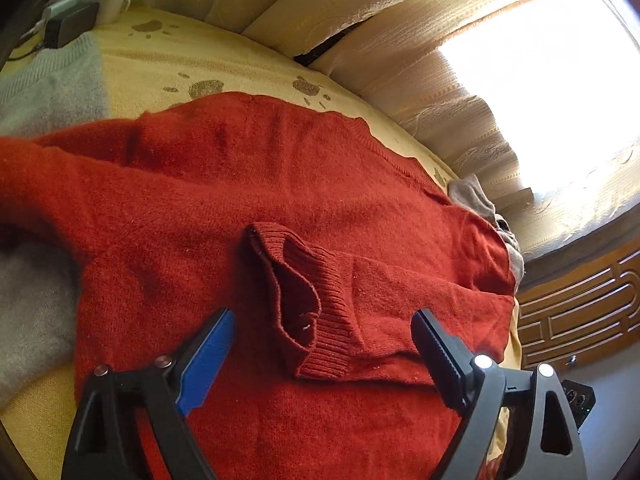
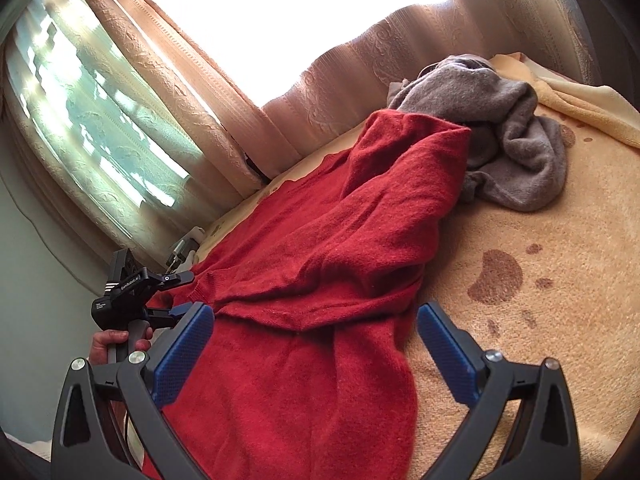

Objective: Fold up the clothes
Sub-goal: 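Grasp the red sleeve cuff with the left gripper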

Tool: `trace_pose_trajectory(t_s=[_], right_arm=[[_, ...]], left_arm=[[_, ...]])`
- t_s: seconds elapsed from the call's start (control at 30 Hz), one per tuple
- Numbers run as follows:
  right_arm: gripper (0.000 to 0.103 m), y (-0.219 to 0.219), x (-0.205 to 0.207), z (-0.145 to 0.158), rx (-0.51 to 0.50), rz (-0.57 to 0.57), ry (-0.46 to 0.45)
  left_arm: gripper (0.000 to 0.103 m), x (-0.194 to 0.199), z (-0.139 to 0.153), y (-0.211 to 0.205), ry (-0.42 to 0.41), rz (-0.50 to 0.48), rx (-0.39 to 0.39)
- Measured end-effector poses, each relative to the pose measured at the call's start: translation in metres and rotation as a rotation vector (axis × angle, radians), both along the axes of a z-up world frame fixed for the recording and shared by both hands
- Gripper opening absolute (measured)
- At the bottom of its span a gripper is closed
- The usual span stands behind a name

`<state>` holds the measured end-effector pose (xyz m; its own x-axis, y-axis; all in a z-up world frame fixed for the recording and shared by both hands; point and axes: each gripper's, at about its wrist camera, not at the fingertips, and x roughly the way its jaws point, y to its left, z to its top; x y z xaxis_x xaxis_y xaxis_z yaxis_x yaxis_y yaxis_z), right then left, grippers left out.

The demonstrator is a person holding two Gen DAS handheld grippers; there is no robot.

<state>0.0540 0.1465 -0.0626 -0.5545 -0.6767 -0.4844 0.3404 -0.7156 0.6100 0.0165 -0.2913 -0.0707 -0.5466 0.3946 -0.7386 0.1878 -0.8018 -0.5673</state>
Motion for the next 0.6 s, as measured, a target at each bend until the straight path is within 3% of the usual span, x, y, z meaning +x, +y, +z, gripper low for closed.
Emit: trace_pose_trajectory(t_s=[0.07, 0.17, 0.23, 0.27, 0.3, 0.33, 0.4, 0.6], right_arm=[[0.102, 0.001, 0.001, -0.001, -0.001, -0.003, 0.002], [0.102, 0.004, 0.001, -0.002, -0.007, -0.007, 0.005], [0.102, 0.005, 0.001, -0.003, -0.014, -0.006, 0.002], [0.102, 0.005, 0.002, -0.003, -0.016, -0.006, 0.0], [0.102, 0.005, 0.002, -0.004, -0.018, -0.005, -0.002], [0.102, 0.005, 0.002, -0.005, -0.02, -0.004, -0.003], [0.102, 0.005, 0.004, -0.005, -0.008, -0.005, -0.001], [0.102, 0.009, 0.011, 0.005, 0.079, -0.017, 0.052]], left_arm=[[0.088, -0.004, 0.002, 0.006, -0.006, -0.015, -0.04], [0.073, -0.014, 0.001, 0.013, -0.031, -0.039, -0.09], [0.049, -0.021, -0.004, 0.016, -0.056, -0.052, -0.109], [0.042, -0.023, -0.007, 0.016, -0.066, -0.053, -0.121], [0.025, -0.024, -0.008, 0.015, -0.069, -0.051, -0.132], [0.015, -0.025, -0.008, 0.013, -0.066, -0.048, -0.136], [0.009, -0.023, -0.005, 0.008, -0.046, -0.042, -0.133], [0.009, 0.0, 0.03, -0.035, 0.083, 0.078, -0.108]])
